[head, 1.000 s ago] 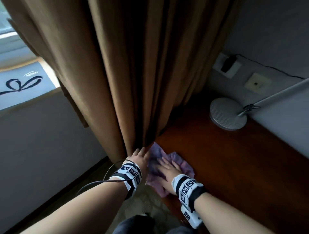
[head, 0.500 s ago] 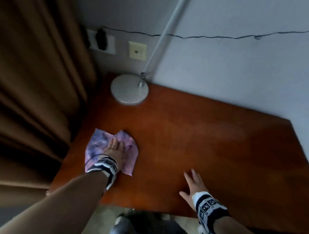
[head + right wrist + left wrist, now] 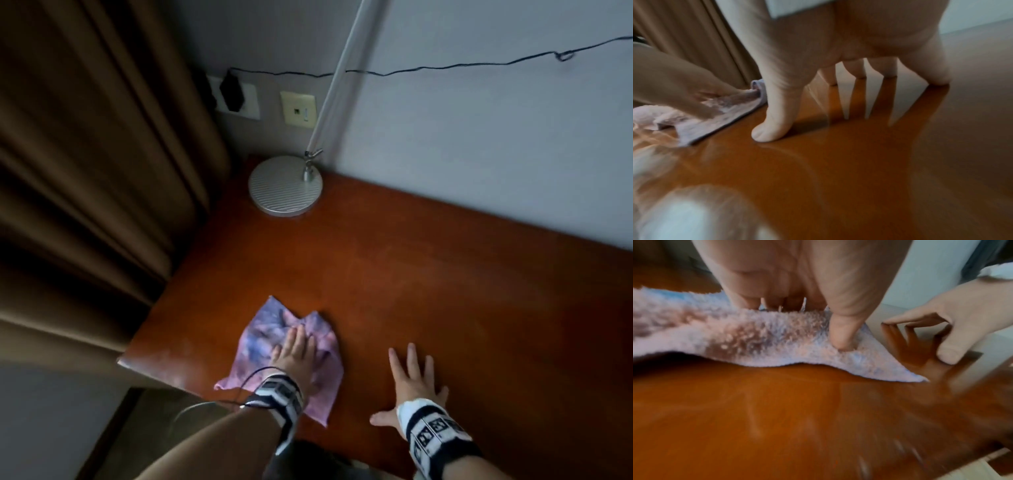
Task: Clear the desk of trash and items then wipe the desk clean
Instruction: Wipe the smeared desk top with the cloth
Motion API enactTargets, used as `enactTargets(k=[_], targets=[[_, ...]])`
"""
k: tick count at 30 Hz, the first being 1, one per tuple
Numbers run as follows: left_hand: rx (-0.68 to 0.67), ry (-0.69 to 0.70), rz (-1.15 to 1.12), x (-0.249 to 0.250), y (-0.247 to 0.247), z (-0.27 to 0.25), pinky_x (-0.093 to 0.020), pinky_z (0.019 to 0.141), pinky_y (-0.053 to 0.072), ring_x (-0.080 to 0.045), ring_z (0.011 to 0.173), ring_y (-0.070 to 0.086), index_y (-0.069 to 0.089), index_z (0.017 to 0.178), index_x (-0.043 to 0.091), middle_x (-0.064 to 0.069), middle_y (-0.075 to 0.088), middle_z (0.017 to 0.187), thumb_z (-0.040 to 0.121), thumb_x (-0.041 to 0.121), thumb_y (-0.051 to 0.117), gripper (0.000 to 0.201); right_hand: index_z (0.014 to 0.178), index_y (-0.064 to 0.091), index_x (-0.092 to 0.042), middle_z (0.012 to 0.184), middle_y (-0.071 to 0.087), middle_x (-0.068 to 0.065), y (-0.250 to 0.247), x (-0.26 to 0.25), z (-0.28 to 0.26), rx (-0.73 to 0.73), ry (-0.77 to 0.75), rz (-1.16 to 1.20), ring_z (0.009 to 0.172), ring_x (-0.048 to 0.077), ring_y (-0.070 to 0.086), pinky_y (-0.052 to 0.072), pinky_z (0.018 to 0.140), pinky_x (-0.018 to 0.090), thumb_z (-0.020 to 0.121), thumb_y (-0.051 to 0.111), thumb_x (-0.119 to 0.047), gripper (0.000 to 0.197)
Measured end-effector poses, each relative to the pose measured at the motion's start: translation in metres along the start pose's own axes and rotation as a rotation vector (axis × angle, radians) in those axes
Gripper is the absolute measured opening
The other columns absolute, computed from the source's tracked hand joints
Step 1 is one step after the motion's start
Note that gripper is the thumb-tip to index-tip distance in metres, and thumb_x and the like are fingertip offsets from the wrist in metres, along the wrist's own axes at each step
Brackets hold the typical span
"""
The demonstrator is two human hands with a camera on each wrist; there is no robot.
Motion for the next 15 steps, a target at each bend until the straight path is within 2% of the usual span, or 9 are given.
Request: enactTargets(k=[3, 6, 11, 15], targets=[[0.051, -0.046, -0.114, 0.008, -0.022, 0.01, -0.047, 0.118, 0.009, -0.025, 0.147, -0.012, 0.0, 0.152, 0.015, -0.01, -0.015, 0.159, 0.086, 0.04, 0.062, 0.095, 0.148, -0.016, -0.042, 0.153, -0.034, -0.006, 0.005, 0.003, 0.001, 0.053, -0.007, -0.029, 0.145, 0.03, -0.018, 0.02, 0.112, 0.06, 0.059, 0.073, -0.071, 0.129], [0.037, -0.159, -0.214, -0.003, -0.017, 0.004, -0.045, 0.12, 0.003, -0.025, 0.146, -0.015, -0.003, 0.152, 0.013, -0.01, -0.017, 0.158, 0.089, 0.033, 0.058, 0.09, 0.148, -0.017, -0.041, 0.153, -0.034, -0.004, 0.004, 0.004, -0.003, 0.056, -0.02, -0.047, 0.145, 0.032, -0.018, 0.021, 0.112, 0.061, 0.059, 0.071, -0.073, 0.129], [0.104, -0.421, -0.251, -0.08, 0.024, -0.041, -0.044, 0.12, 0.0, -0.033, 0.146, -0.011, -0.004, 0.151, 0.004, -0.02, -0.012, 0.157, 0.089, 0.049, 0.054, 0.096, 0.148, -0.022, -0.033, 0.151, -0.038, 0.006, -0.005, -0.009, -0.004, 0.034, -0.003, -0.069, 0.143, 0.04, -0.02, 0.023, 0.111, 0.063, 0.064, 0.077, -0.062, 0.134], [0.149, -0.562, -0.353, -0.14, 0.019, -0.048, -0.039, 0.119, 0.0, -0.036, 0.146, -0.007, -0.002, 0.15, 0.0, -0.022, -0.008, 0.157, 0.087, 0.052, 0.055, 0.1, 0.147, -0.026, -0.029, 0.148, -0.042, 0.01, -0.006, -0.016, 0.001, 0.021, 0.024, -0.07, 0.142, 0.043, -0.022, 0.022, 0.111, 0.063, 0.064, 0.081, -0.056, 0.138]])
Point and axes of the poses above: each hand's wrist, its own z-axis towards the middle knuckle, its own y-axis out of the palm, x = y × z, the point moved 1 cm from there along z, towards the middle knuckle
